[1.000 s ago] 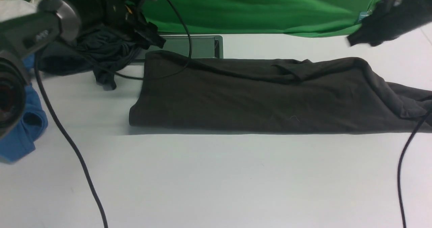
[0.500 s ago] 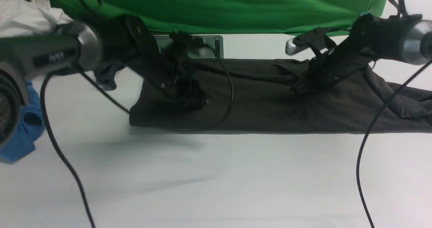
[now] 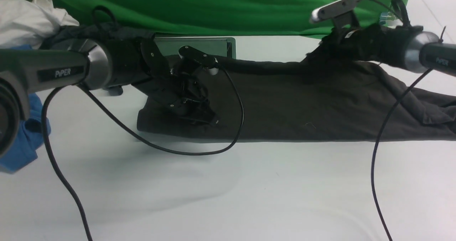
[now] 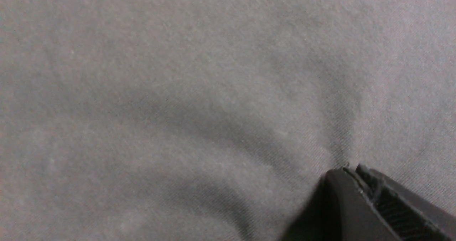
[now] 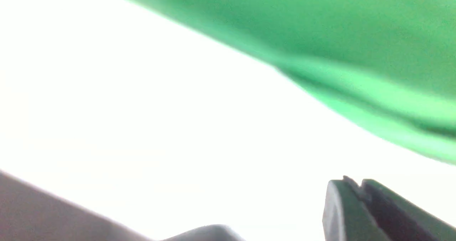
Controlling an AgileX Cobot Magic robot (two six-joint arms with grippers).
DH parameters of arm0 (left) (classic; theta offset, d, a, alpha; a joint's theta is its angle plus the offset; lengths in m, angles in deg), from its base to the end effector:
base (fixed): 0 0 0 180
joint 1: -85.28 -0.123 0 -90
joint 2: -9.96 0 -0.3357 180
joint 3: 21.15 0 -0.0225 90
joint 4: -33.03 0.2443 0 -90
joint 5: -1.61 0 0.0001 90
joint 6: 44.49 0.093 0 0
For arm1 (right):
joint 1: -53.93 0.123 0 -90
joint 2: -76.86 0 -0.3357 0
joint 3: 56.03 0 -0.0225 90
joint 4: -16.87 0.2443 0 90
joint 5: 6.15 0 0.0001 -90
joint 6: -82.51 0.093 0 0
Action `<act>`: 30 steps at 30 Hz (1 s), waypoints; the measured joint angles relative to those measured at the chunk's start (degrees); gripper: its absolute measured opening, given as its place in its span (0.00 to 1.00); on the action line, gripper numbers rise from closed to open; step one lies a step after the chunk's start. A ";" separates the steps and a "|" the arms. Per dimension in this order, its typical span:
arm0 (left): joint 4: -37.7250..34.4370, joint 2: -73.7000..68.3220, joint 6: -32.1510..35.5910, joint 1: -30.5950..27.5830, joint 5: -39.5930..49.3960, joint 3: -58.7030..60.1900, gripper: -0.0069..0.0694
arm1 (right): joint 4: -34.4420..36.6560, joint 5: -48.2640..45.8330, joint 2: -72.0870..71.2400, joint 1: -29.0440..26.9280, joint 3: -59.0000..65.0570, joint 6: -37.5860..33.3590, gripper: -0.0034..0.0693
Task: Fold a long-sleeved shirt on a white desktop.
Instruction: 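Pull the folded dark garment lengthwise by its ends to straighten it flat on the table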
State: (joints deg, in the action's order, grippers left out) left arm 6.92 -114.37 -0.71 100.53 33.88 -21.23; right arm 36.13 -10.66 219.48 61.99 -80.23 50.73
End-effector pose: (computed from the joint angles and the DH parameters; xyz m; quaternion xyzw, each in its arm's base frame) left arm 0.4224 -0.1378 0.2002 0.3285 0.9100 -0.1033 0.2308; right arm 0.5645 0.0824 0.1800 -0.1633 0.8621 -0.0075 0.4797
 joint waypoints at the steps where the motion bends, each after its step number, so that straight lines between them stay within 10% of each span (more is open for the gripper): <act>1: 0.91 0.28 0.00 0.00 0.00 0.00 0.11 | -0.06 -0.13 -0.50 -0.63 -0.24 0.31 0.14; 14: 3.09 3.44 0.29 0.00 -1.05 1.39 0.11 | 1.11 -35.69 -15.50 -0.39 0.35 1.51 0.13; 30: 3.24 3.38 0.29 0.00 -2.78 4.66 0.11 | 1.72 -17.41 0.21 2.18 -3.90 1.83 0.07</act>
State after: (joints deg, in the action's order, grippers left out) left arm 10.16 -110.99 -0.42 100.53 31.11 -16.57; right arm 37.85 -28.07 219.69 64.17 -84.13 52.56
